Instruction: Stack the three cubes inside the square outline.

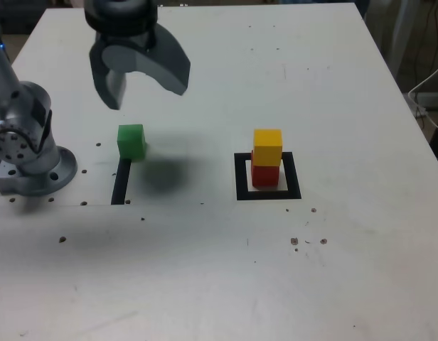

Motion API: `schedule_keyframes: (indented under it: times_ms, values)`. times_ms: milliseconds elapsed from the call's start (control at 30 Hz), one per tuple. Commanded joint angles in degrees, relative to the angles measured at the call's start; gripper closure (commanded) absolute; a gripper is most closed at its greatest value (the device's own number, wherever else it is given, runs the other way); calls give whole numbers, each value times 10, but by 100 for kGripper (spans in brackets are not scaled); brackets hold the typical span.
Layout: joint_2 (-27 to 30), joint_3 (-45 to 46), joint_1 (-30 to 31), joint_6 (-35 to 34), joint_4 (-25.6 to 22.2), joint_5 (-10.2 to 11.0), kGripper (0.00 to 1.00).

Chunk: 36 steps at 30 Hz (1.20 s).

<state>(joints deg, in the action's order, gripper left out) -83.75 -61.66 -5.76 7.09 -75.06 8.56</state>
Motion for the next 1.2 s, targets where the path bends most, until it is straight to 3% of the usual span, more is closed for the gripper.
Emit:
schedule_keyframes:
  times_ms: [0, 233, 600, 900, 1167]
  values:
    - [7, 8, -6, 1, -5, 12, 1]
    - [7, 42, -22, 2, 9, 33, 1]
    - [2, 77, -45, 8, 46, 33, 0]
    - [-33, 113, -48, 8, 89, 18, 0]
    - [-47, 123, -56, 9, 96, 17, 1]
